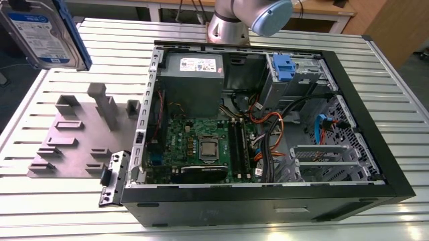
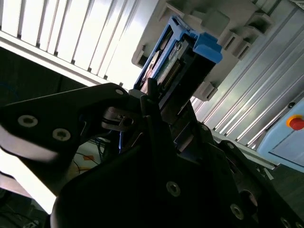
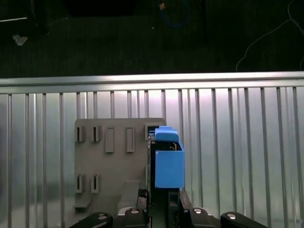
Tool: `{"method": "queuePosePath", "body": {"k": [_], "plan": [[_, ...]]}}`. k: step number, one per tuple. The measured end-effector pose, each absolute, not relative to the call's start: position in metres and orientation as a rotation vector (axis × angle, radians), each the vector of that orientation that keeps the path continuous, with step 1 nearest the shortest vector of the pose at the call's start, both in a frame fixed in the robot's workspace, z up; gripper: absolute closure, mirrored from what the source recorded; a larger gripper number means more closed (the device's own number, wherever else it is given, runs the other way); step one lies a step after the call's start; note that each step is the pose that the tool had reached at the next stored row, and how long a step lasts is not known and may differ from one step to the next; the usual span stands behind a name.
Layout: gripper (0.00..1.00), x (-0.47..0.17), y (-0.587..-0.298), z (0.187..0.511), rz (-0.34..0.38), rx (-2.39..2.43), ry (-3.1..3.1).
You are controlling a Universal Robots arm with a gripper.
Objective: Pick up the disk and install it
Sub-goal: 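Pick up the disk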
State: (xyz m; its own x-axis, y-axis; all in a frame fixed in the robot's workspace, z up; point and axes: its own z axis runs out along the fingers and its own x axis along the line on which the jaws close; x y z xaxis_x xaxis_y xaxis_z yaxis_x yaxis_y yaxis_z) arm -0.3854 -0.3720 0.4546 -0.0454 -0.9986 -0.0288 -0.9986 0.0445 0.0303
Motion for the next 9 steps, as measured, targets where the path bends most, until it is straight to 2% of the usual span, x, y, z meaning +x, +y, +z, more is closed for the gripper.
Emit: {"method": "queuePosePath", "body": {"k": [9], "plan": [[0.65, -0.385, -0.372, 0.481, -0.066, 2.170, -2.270]]}}
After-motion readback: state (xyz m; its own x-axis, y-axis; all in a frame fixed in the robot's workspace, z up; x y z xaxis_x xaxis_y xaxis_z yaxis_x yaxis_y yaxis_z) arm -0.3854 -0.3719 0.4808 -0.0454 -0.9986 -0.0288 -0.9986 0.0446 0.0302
